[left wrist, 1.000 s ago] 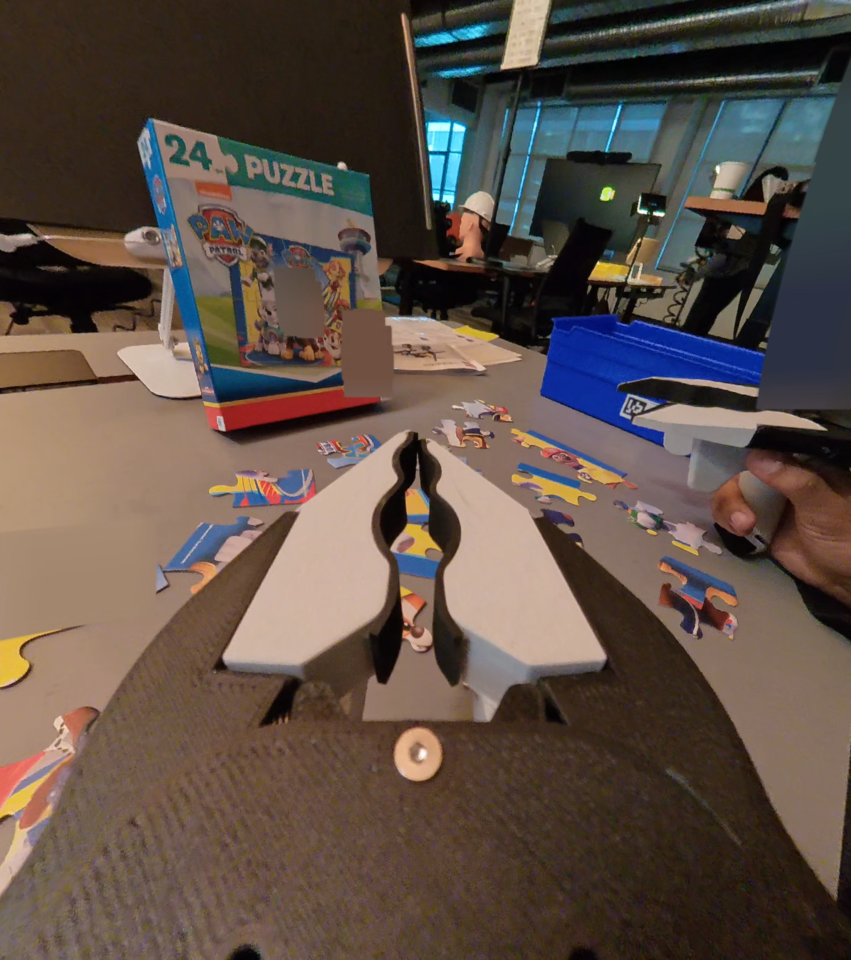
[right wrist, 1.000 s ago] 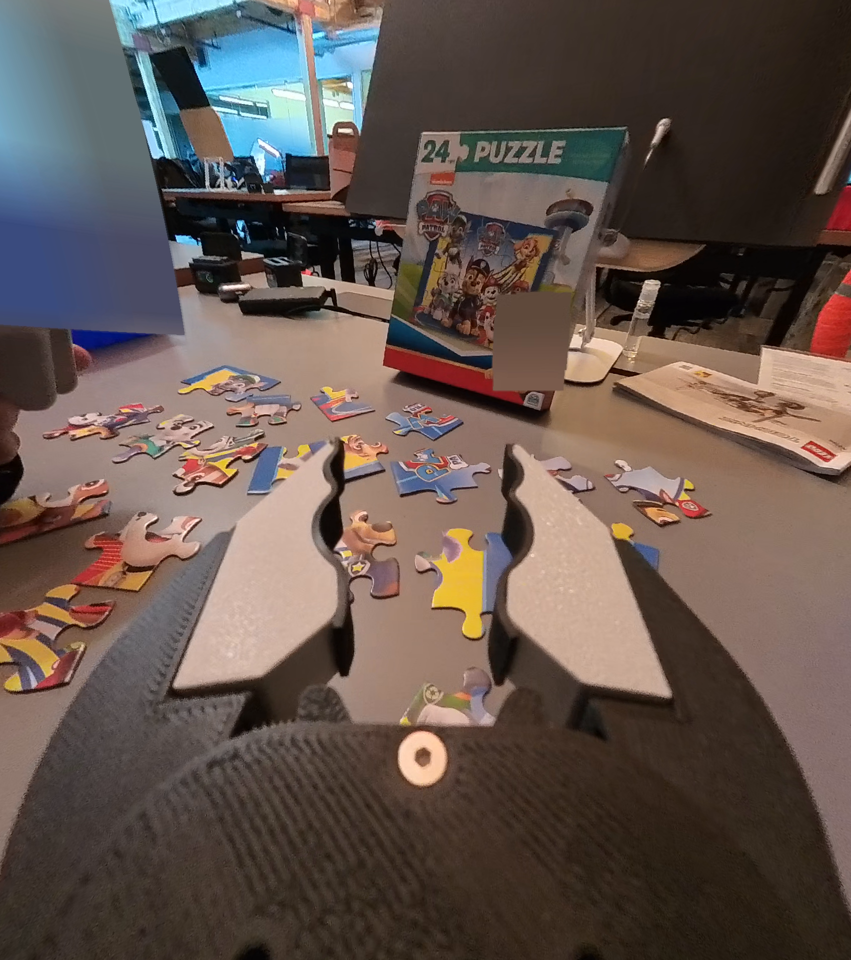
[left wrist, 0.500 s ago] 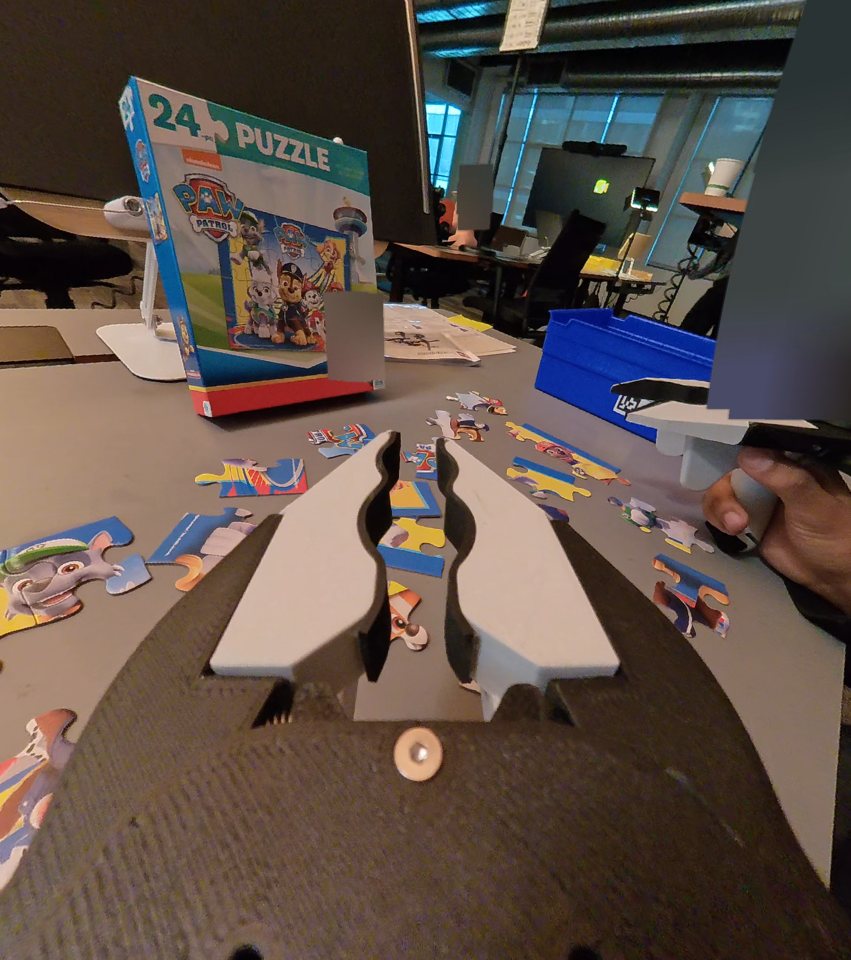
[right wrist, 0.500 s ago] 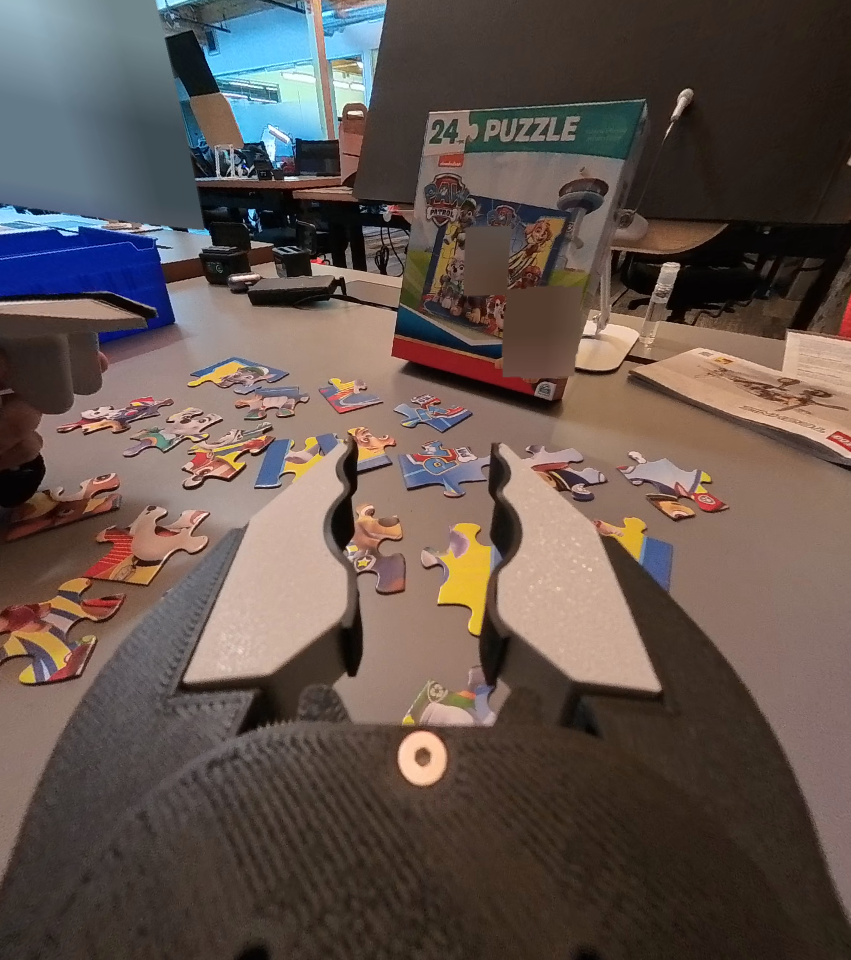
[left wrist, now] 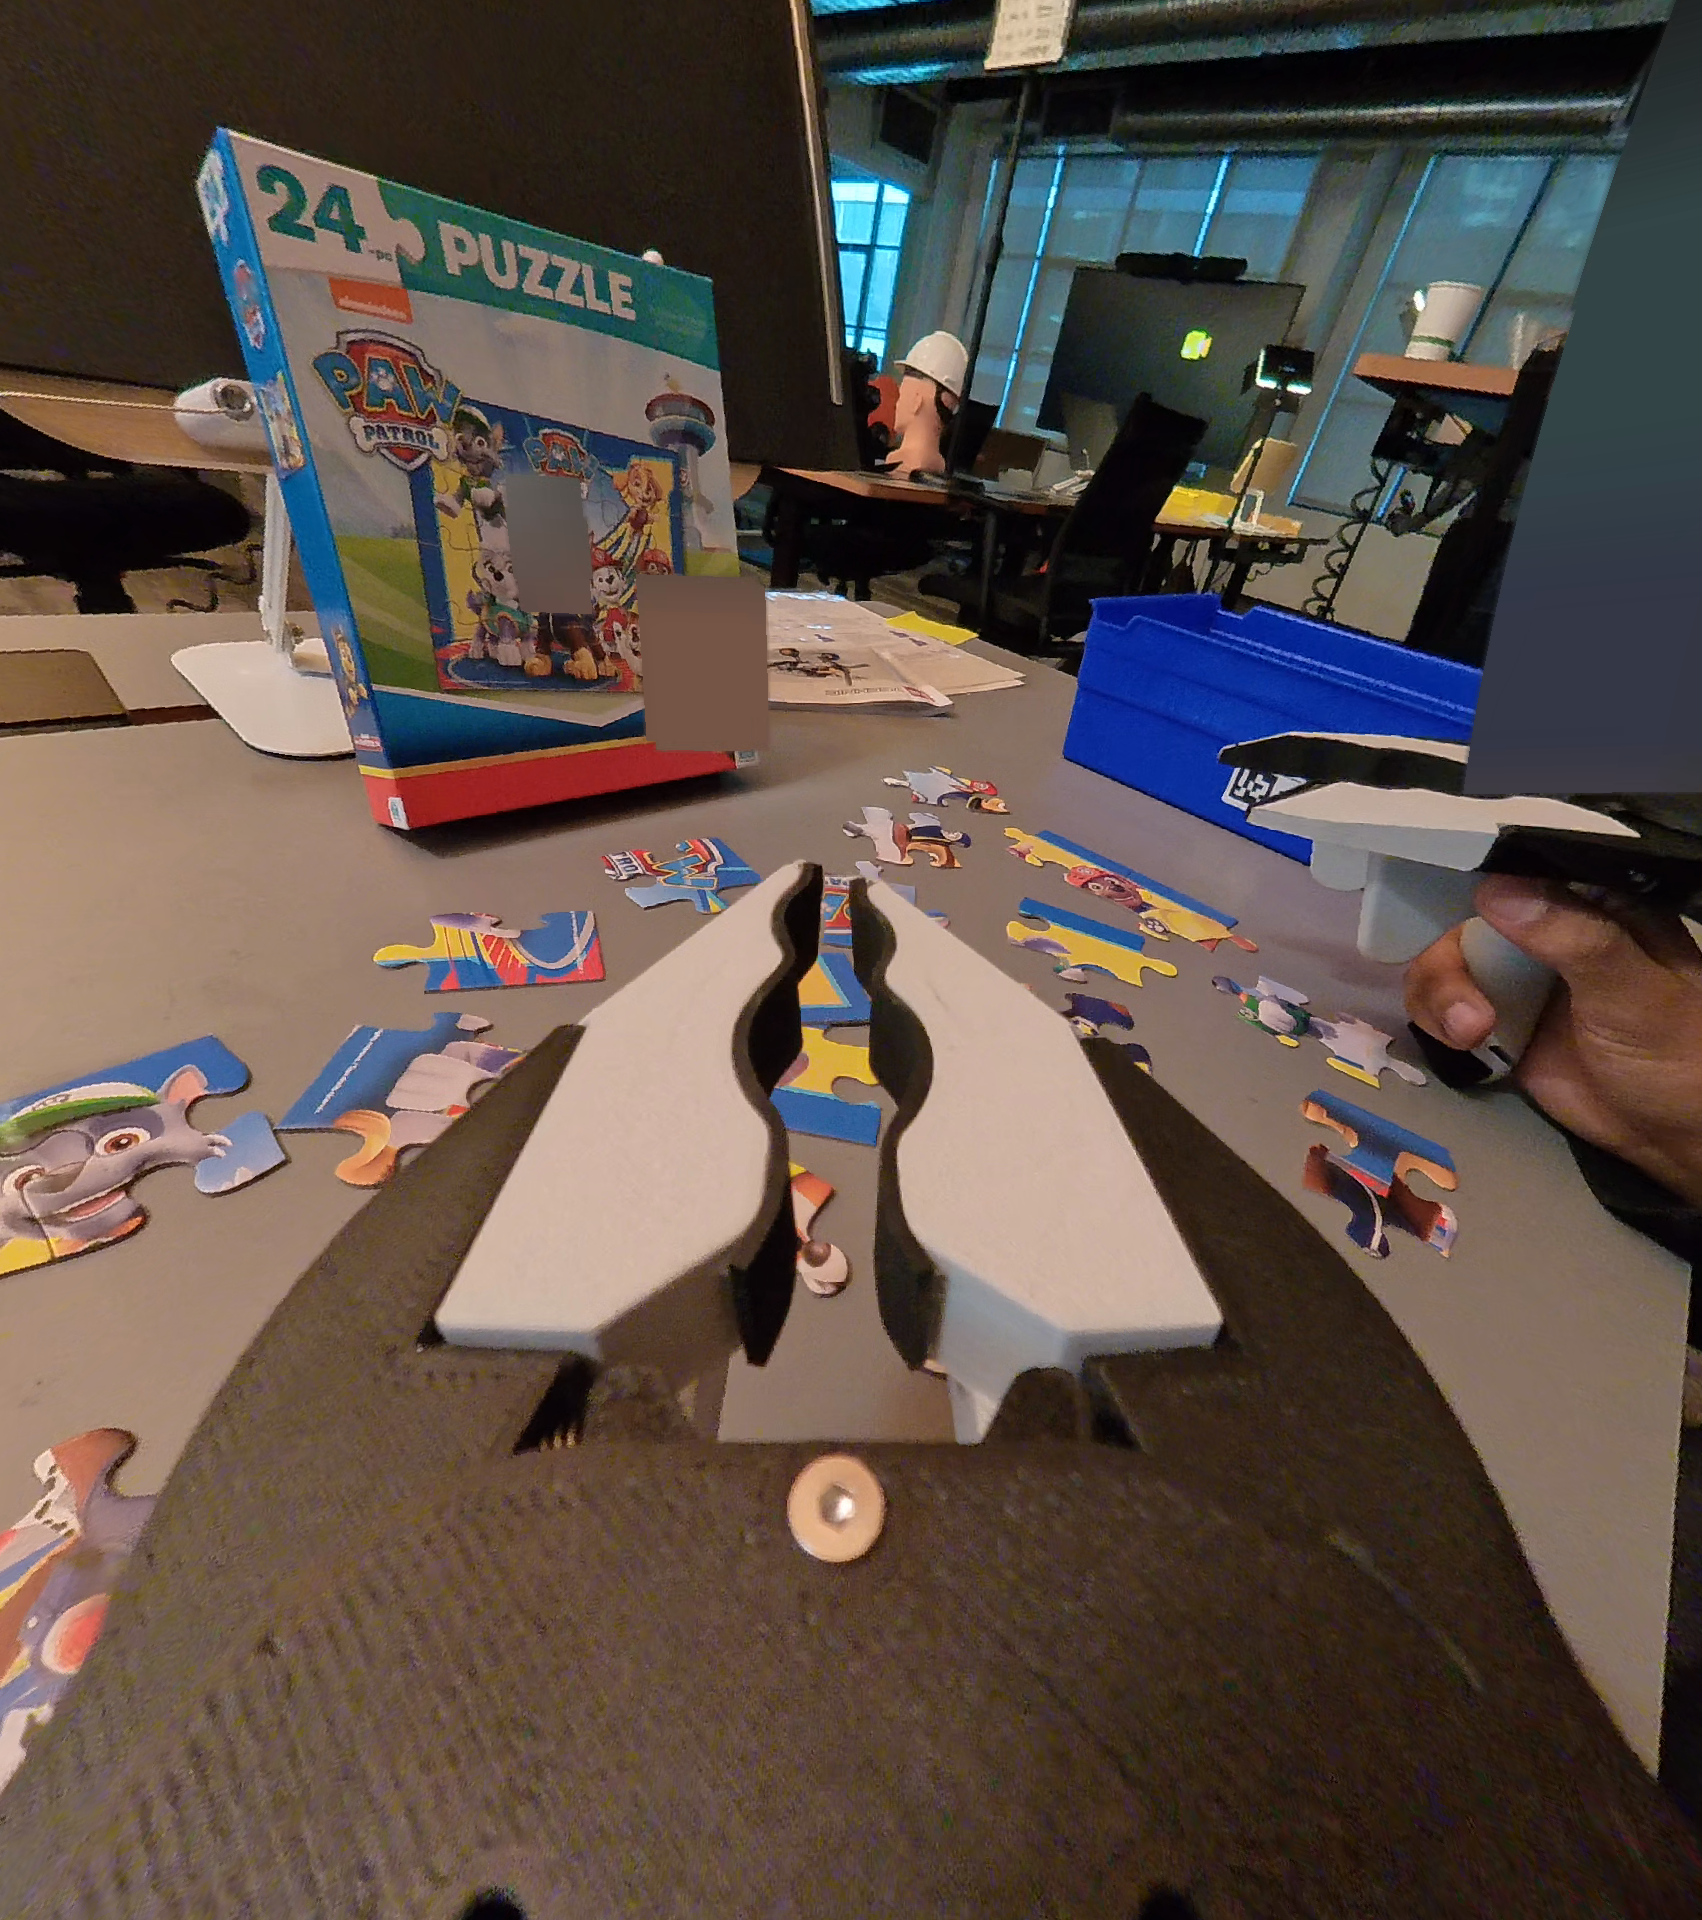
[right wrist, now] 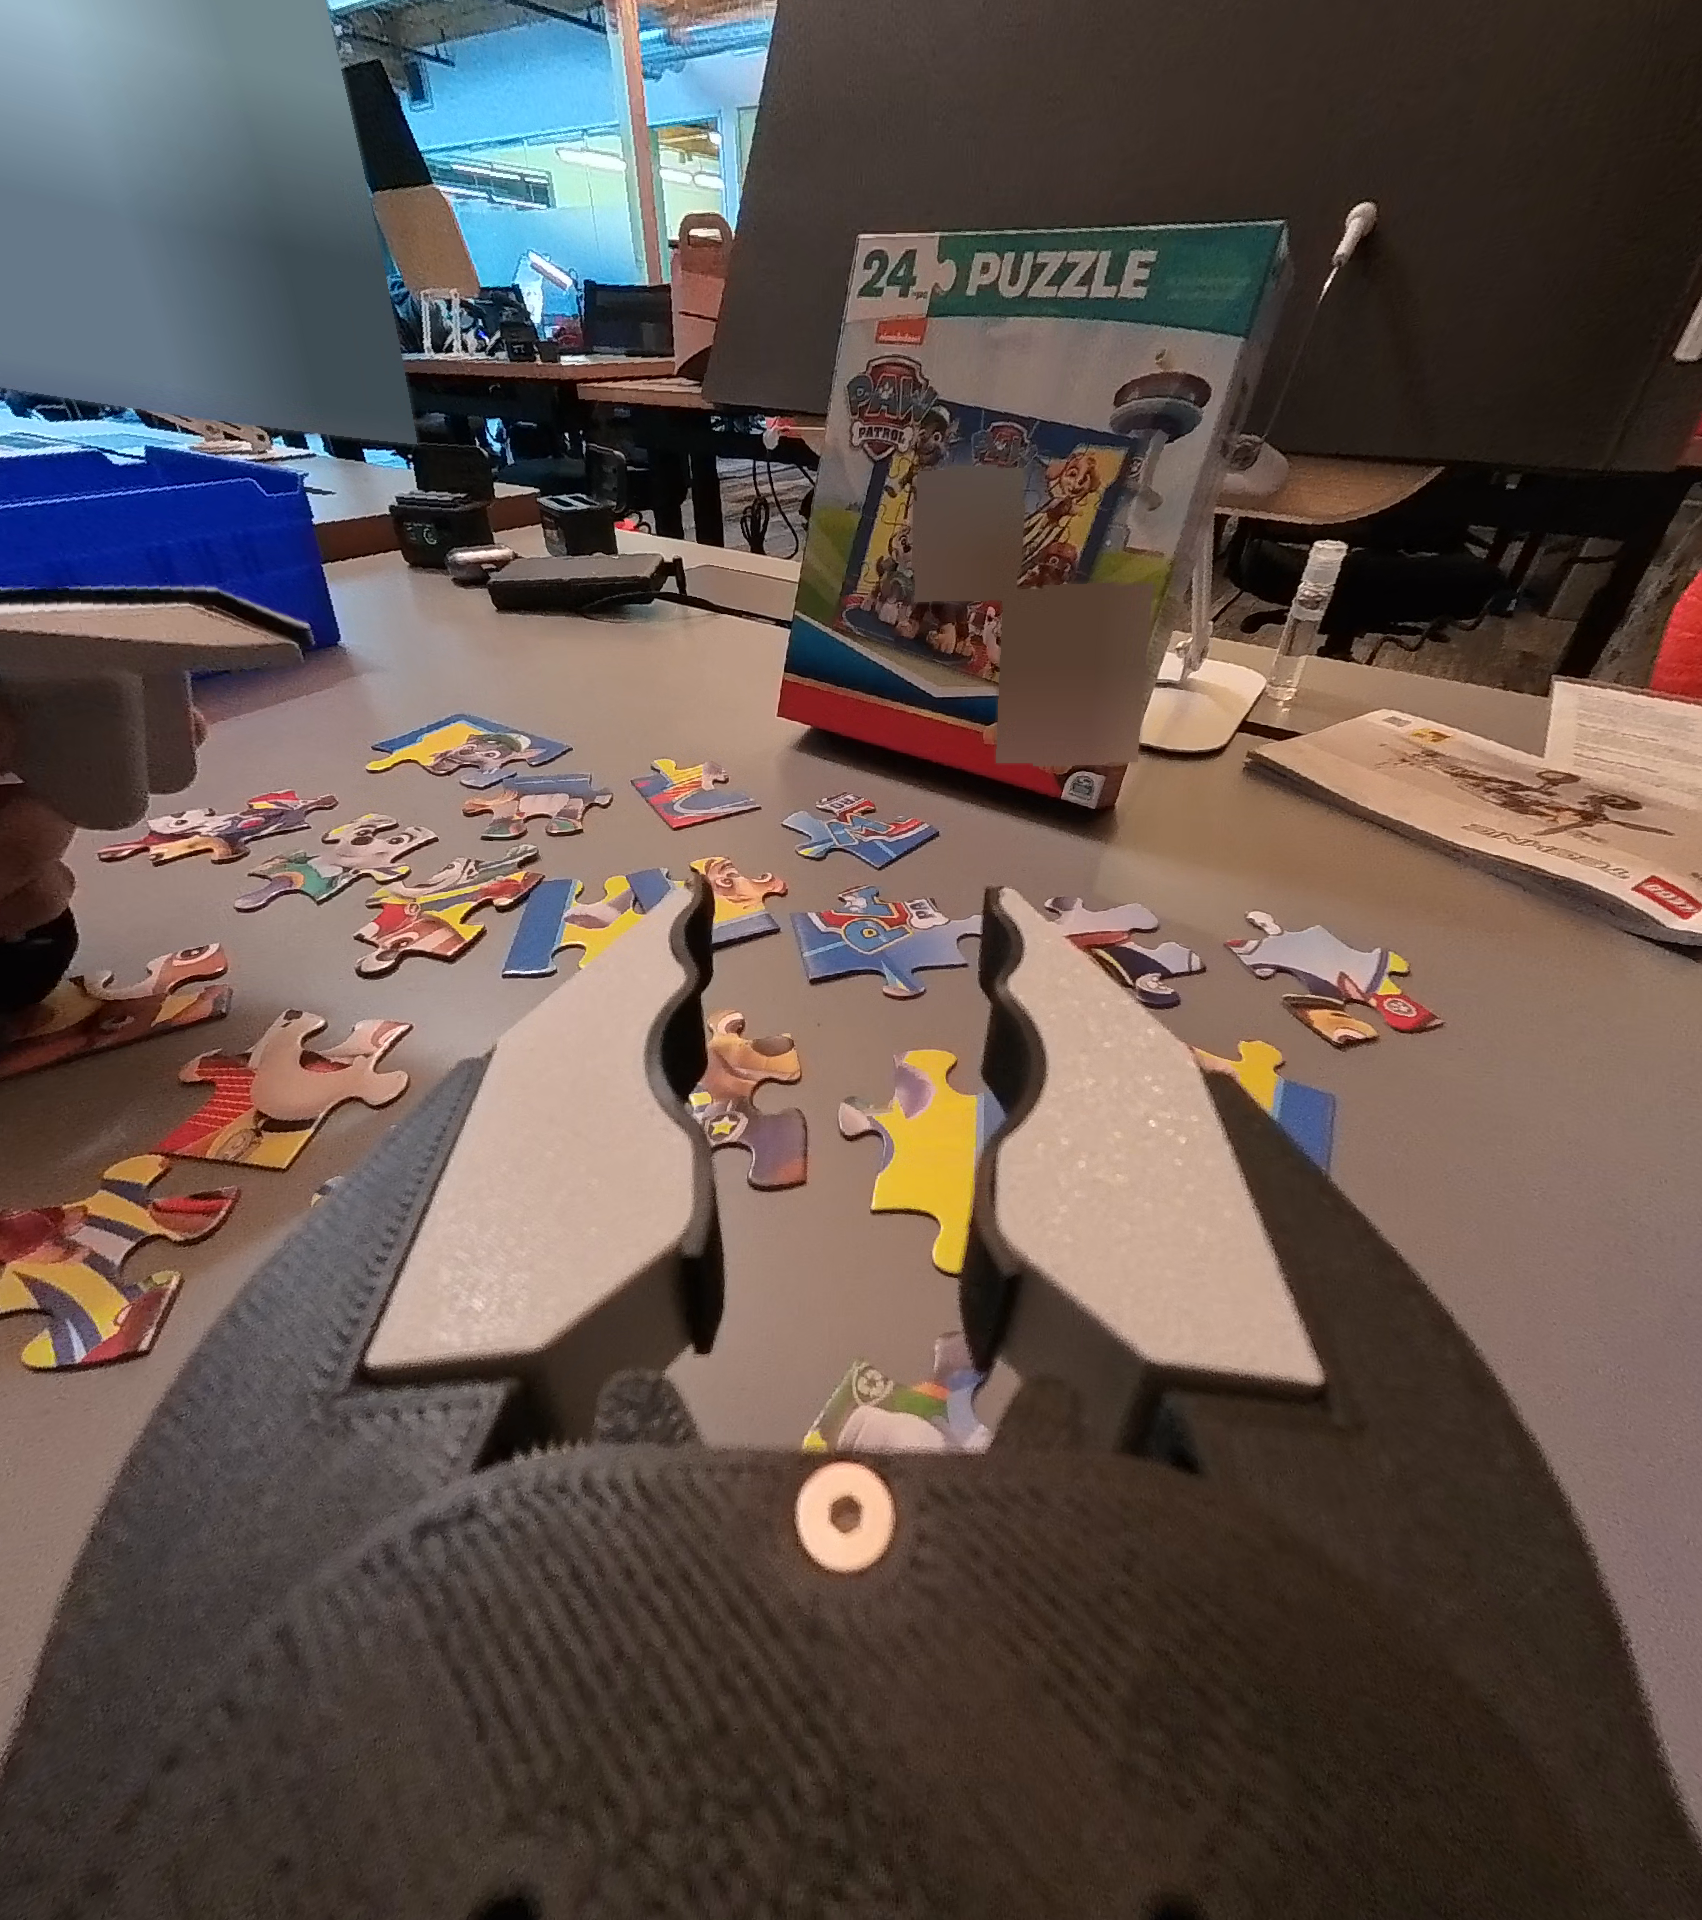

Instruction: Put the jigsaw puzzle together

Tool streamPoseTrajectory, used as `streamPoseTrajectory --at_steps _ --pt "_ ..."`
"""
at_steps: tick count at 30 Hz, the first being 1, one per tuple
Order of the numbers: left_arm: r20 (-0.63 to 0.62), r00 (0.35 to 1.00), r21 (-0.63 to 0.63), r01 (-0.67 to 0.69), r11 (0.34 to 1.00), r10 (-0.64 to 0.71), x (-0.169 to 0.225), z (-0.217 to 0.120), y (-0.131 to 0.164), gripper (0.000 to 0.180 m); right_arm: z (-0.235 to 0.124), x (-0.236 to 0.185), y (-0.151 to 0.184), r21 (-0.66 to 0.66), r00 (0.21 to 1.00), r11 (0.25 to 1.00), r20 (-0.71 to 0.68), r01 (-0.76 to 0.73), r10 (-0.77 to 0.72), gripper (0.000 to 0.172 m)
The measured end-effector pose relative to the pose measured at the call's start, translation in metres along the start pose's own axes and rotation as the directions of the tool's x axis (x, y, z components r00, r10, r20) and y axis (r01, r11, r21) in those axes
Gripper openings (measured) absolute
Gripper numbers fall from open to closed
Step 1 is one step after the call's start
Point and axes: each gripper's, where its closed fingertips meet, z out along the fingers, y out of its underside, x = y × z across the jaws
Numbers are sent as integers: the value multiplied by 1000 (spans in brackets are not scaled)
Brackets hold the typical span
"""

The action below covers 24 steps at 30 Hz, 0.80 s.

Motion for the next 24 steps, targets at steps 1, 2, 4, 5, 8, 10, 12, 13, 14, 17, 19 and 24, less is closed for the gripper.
streamPoseTrajectory --at_steps 1,2,4,5,8,10,12,13,14,17,19,24 --pt "-3 1000 -3 -2 1000 2 1 0 1 2 0 0 0 1 1000 1000 0 1 -1 51" --pt "-5 1000 -4 -4 1000 4 1 0 1 2 0 0 0 2 1000 1000 -1 2 -2 51" --pt "-6 1000 1 -6 1000 6 2 0 0 2 -1 0 -1 5 1000 1000 -2 4 -4 51" --pt "-8 1000 5 -6 1000 6 2 0 -1 1 -1 0 -1 6 1000 1000 -2 5 -5 51" --pt "-20 1000 9 -1 1000 1 3 -1 -1 1 -1 -1 -1 12 1000 1000 -4 9 -9 51" --pt "-31 1000 5 2 1000 -2 4 -1 0 0 -2 -1 -2 15 1000 1000 -5 12 -12 51" --pt "-42 999 6 -3 1000 4 6 -1 -1 0 -2 -1 -2 18 1000 1000 -6 14 -14 51" --pt "-48 999 8 -7 1000 8 8 -1 -1 0 -2 -1 -2 19 1000 1000 -7 15 -14 51" --pt "-58 998 9 -11 1000 12 9 -1 -1 0 -2 -1 -2 20 1000 1000 -7 15 -15 51" --pt "-97 995 24 -24 999 26 16 -3 -3 0 -3 -1 -3 23 1000 1000 -8 16 -16 50" --pt "-123 992 31 -34 999 37 22 -4 -4 0 -3 -1 -3 23 1000 1000 -9 18 -17 50" --pt "-193 977 58 -86 995 95 38 -8 -8 0 -3 -1 -3 23 1000 1000 -9 19 -19 50"
